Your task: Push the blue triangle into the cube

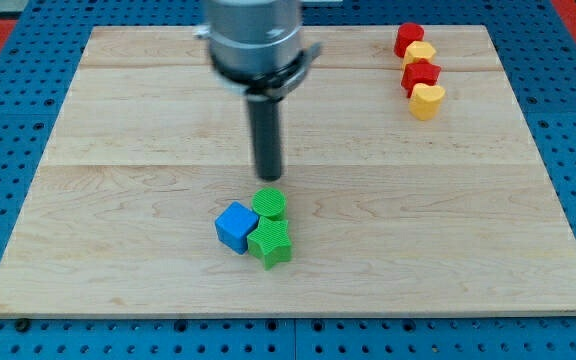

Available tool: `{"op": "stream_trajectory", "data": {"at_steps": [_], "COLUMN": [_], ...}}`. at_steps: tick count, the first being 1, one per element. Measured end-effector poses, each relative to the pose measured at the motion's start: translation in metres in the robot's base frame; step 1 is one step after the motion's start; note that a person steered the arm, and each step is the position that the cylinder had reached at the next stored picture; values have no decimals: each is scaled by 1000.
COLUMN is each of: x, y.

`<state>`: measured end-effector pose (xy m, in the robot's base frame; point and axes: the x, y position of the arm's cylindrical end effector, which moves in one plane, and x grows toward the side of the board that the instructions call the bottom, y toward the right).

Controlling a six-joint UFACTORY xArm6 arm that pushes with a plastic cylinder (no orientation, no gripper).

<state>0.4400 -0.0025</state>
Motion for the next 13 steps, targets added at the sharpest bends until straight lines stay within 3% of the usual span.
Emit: {"op": "stream_trajectory", "data": {"at_steps": [1, 2, 3, 7, 8, 10, 13], "x": [-71, -163, -207, -143, -143, -125, -45], "y": [41, 37, 8, -36, -73, -81, -81]}}
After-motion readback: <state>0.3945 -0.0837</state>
